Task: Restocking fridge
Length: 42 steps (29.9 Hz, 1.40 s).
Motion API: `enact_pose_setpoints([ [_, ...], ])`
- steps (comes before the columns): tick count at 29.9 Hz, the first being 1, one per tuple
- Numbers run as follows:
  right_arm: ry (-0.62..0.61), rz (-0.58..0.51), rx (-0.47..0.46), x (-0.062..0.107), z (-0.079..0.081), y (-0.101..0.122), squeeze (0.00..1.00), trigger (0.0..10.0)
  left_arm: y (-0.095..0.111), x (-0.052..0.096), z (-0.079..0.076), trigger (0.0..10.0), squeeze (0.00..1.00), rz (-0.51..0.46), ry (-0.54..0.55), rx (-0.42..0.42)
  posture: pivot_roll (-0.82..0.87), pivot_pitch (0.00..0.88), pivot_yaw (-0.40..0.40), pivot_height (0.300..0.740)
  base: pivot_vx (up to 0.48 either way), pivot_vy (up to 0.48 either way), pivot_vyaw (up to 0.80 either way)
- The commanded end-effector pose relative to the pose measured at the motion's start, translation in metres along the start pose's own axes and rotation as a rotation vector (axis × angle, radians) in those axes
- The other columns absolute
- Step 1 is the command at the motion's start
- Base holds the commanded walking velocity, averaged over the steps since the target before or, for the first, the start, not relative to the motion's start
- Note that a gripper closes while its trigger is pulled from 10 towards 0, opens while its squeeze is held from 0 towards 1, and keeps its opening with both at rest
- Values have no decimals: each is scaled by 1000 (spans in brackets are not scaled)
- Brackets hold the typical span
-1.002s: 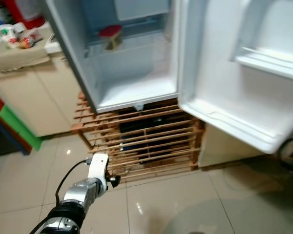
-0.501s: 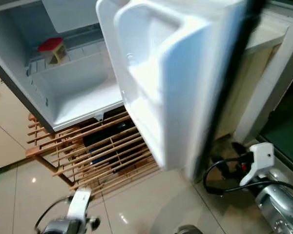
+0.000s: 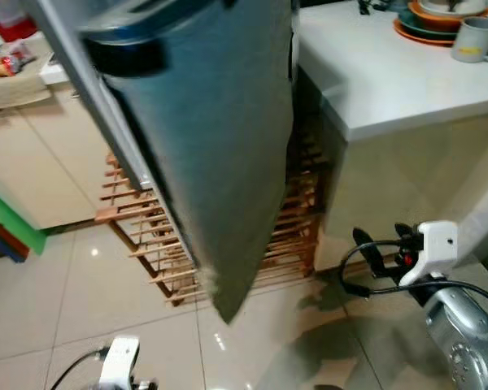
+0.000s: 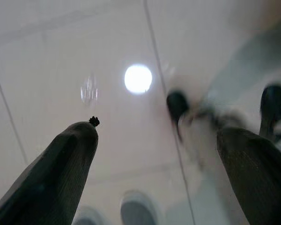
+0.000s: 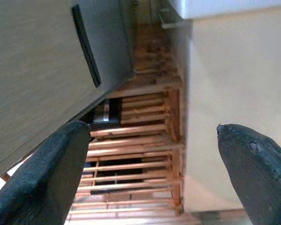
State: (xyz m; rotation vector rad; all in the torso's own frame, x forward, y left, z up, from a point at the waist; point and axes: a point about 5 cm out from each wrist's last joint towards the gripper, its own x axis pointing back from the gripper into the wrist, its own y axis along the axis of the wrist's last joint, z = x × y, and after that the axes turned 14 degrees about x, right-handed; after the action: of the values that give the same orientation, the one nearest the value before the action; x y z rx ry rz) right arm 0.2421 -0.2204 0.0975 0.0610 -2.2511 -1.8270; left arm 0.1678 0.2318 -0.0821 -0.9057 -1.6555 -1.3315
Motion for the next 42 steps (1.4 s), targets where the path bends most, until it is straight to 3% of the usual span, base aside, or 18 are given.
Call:
enact_pose_setpoints([
  [1, -9, 15, 9, -1, 1, -3, 0, 10000, 0, 0, 2, 10000, 0, 2, 6, -30, -224, 0, 118, 740, 0, 0, 0],
  [5, -34, 2, 0, -5, 5, -1, 0, 10000, 12, -1, -4, 10000, 0, -37, -14, -44, -227, 0, 122, 740, 0, 0, 0],
  [9, -41, -22, -17, -14, 15, 2, 0, 10000, 29, -3, -20, 10000, 0, -83, -65, -50, -225, 0, 123, 740, 0, 0, 0],
  [12, -31, -33, -17, -17, 16, 5, 0, 10000, 25, -2, -16, 10000, 0, -76, -65, -51, -224, 0, 120, 740, 0, 0, 0],
  [16, -37, -35, -9, -19, 14, 6, 0, 10000, 19, 0, -6, 10000, 0, -84, -64, -51, -221, 0, 115, 740, 0, 0, 0],
  [20, -114, -44, 23, -20, 3, 7, 0, 10000, 34, 0, -16, 10000, 0, -159, -105, -104, -217, 0, 108, 740, 0, 0, 0],
  [21, -160, -46, 37, -20, -3, 8, 0, 10000, 47, 2, -25, 10000, 0, -237, -153, -145, -215, 0, 106, 740, 0, 0, 0],
  [24, -241, -63, 54, -19, -10, 9, 0, 10000, 88, 16, -59, 10000, 0, -500, -413, -172, -213, 0, 105, 740, 0, 0, 0],
  [26, -250, -74, 51, -20, -9, 11, 0, 10000, 127, 31, -94, 10000, 0, -638, -541, -187, -213, 0, 105, 740, 0, 0, 0],
  [28, -259, -76, 58, -20, -7, 11, 0, 10000, 153, 47, -121, 10000, 0, -735, -610, -203, -214, 0, 109, 740, 0, 0, 0],
  [31, -279, -96, 74, -22, -5, 14, 0, 10000, 189, 88, -151, 10000, 0, -940, -703, -200, -215, 0, 115, 740, 0, 0, 0],
  [33, -286, -96, 95, -22, -3, 14, 0, 10000, 205, 110, -160, 10000, 0, -1053, -727, -183, -216, 0, 119, 740, 0, 0, 0],
  [35, -302, -91, 119, -23, -2, 13, 0, 10000, 214, 122, -162, 10000, 0, -1125, -732, -154, -217, 0, 121, 740, 0, 0, 0],
  [38, -317, -89, 113, -21, -1, 11, 0, 10000, 220, 127, -161, 10000, 0, -1132, -746, -79, -219, 0, 123, 740, 0, 0, 0],
  [42, -321, -90, 111, -20, 0, 10, 0, 10000, 218, 123, -151, 10000, 0, -1083, -698, 1, -222, 0, 122, 740, 0, 480, 0],
])
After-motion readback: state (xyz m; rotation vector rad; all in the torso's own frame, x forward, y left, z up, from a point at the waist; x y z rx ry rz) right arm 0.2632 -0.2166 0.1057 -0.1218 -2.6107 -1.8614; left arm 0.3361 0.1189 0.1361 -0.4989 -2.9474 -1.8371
